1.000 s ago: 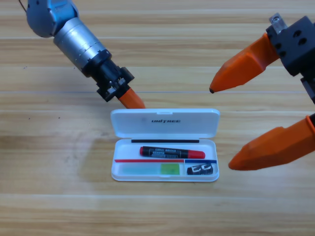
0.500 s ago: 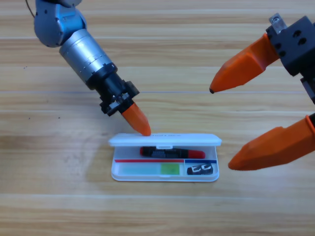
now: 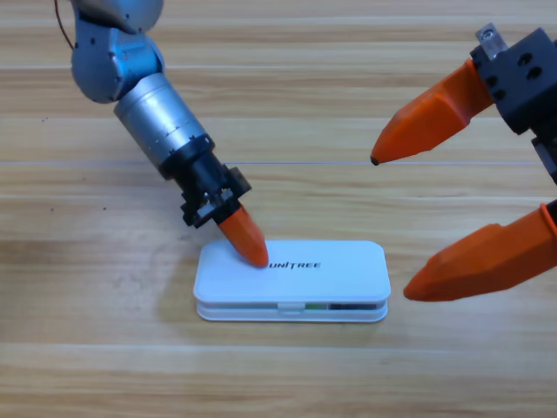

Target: Clean up eraser and pencils

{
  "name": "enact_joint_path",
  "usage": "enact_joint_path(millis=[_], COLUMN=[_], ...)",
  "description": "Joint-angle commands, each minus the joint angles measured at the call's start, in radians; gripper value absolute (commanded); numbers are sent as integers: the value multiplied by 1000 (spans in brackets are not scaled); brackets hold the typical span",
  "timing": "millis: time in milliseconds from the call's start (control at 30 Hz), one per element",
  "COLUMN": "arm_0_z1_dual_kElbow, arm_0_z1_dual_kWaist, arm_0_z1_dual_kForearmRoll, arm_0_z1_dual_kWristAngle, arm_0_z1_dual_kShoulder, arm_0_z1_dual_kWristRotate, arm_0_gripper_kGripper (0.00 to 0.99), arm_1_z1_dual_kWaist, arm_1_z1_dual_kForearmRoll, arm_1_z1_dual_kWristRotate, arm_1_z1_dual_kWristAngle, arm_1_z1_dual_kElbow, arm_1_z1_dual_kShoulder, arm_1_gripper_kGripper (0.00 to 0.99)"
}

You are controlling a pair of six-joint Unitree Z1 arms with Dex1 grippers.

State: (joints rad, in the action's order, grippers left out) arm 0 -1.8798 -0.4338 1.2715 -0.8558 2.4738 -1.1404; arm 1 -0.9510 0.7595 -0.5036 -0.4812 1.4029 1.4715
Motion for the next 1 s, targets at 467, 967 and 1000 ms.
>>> enact_joint_path(millis=[467, 967, 1000], arm_0_z1_dual_kElbow=[294, 137, 110], arm_0_z1_dual_kWaist=[-102, -148, -157], arm_0_z1_dual_kForearmRoll=[-331, -63, -23], arm_0_z1_dual_kWristAngle=[166, 248, 250], arm_0_z1_dual_kShoulder=[-52, -395, -435], arm_0_z1_dual_kWristRotate=[97, 148, 149], arm_0_gripper_kGripper=[0, 0, 0], arm_1_z1_dual_kWaist=[-15, -15, -15], arm_1_z1_dual_kForearmRoll=[-31, -31, -31], arm_1_z1_dual_kWristRotate=[16, 17, 17], arm_1_z1_dual_kWristAngle=[-16, -16, -16], arm_1_z1_dual_kElbow=[-8, -7, -7], arm_1_z1_dual_kShoulder=[49, 53, 53], arm_1_gripper_kGripper=[990, 990, 990])
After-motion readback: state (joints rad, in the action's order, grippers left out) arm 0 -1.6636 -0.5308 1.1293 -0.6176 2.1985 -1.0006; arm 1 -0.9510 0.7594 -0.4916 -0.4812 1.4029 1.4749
